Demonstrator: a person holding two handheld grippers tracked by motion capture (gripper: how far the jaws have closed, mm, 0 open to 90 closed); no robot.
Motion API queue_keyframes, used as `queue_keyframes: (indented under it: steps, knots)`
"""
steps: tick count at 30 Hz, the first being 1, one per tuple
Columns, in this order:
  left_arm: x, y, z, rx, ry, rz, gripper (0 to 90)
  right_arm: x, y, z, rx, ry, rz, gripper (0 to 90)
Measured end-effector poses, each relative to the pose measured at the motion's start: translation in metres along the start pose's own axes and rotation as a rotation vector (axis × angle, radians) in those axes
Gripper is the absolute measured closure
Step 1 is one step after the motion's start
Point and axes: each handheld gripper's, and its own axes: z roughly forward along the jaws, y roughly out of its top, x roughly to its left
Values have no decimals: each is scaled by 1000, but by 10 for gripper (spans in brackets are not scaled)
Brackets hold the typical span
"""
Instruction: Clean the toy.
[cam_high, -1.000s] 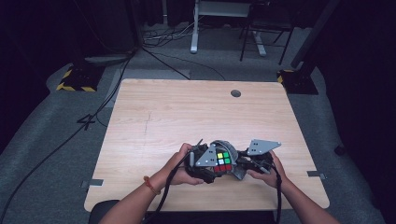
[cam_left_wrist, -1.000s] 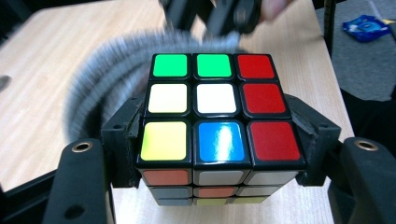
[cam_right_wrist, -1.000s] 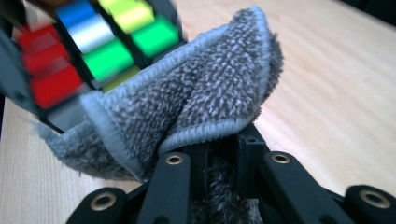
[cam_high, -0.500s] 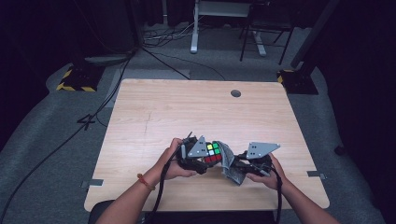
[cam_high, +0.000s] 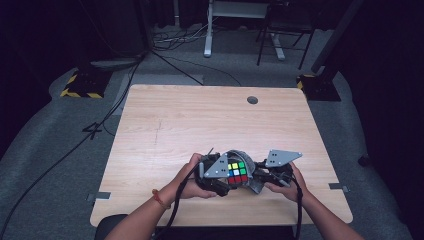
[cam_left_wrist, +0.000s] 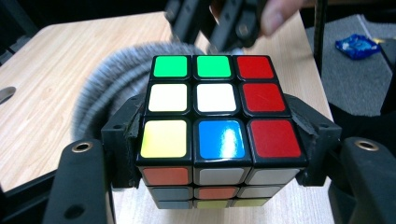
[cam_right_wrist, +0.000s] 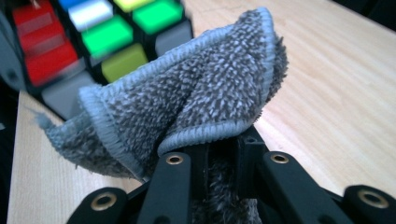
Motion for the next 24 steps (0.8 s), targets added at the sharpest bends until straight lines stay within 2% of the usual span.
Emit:
queue_keyframes:
  steps: [4, 7, 12, 16, 20, 23, 24]
  knots:
    - [6, -1, -4, -9, 19, -12, 332, 2, -2, 9, 36, 43, 1, 793]
    - [11, -3, -5, -10, 36, -25, 333, 4, -3, 11, 44, 61, -8, 793]
    - [20, -9, -6, 3, 62, -55, 333, 5, -3, 9, 31, 78, -8, 790]
    - [25, -14, -3, 39, 77, -63, 333, 5, -2, 6, 12, 91, -11, 790]
    - [22, -15, 1, 49, 48, -69, 333, 5, 1, 1, -17, 79, -18, 790]
    - [15, -13, 6, 57, 0, -39, 333, 4, 1, -3, -39, 50, -17, 791]
    - [12, -11, 7, 62, -5, -27, 333, 2, 2, -5, -50, 44, -10, 791]
